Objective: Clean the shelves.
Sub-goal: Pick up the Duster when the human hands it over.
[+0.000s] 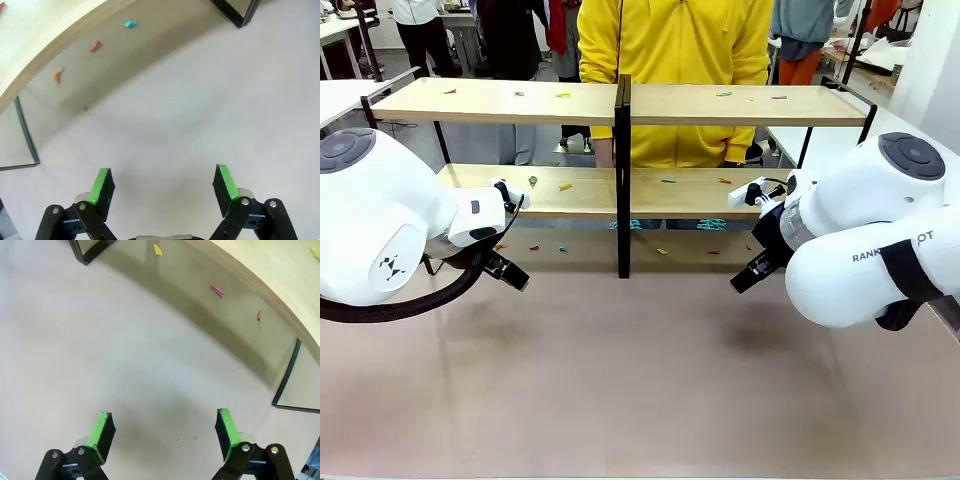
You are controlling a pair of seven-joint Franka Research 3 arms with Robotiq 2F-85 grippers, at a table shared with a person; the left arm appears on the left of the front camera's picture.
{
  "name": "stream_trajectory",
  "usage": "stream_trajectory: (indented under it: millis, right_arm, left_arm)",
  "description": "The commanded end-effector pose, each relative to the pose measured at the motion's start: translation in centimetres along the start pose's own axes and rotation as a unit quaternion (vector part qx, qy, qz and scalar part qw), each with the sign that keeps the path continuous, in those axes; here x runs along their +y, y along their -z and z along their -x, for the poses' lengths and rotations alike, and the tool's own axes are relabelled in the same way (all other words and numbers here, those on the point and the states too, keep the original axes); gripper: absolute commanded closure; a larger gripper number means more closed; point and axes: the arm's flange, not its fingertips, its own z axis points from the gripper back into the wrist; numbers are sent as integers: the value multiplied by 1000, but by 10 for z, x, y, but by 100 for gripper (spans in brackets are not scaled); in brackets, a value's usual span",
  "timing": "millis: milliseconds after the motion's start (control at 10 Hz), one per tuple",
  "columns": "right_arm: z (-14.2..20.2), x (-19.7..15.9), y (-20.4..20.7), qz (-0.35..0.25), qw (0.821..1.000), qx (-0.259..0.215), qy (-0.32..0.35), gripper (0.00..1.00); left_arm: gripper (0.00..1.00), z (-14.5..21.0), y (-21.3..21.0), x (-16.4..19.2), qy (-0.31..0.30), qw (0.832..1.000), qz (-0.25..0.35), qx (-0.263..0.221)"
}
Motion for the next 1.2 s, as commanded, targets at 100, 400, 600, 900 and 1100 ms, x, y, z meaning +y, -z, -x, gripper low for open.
stream_trajectory:
  millis: [100,400,600,900,1100]
  right_arm:
    - [0,0,0,0,1000,0,0,0]
    - [0,0,0,0,1000,0,0,0]
    - [0,0,0,0,1000,0,0,0]
    - [0,0,0,0,1000,0,0,0]
    - [0,0,0,0,1000,0,0,0]
  left_arm:
    - [0,0,0,0,0,1000,0,0]
    - [0,0,0,0,0,1000,0,0]
    - [0,0,0,0,0,1000,0,0]
    - [0,0,0,0,0,1000,0,0]
    - [0,0,0,0,0,1000,0,0]
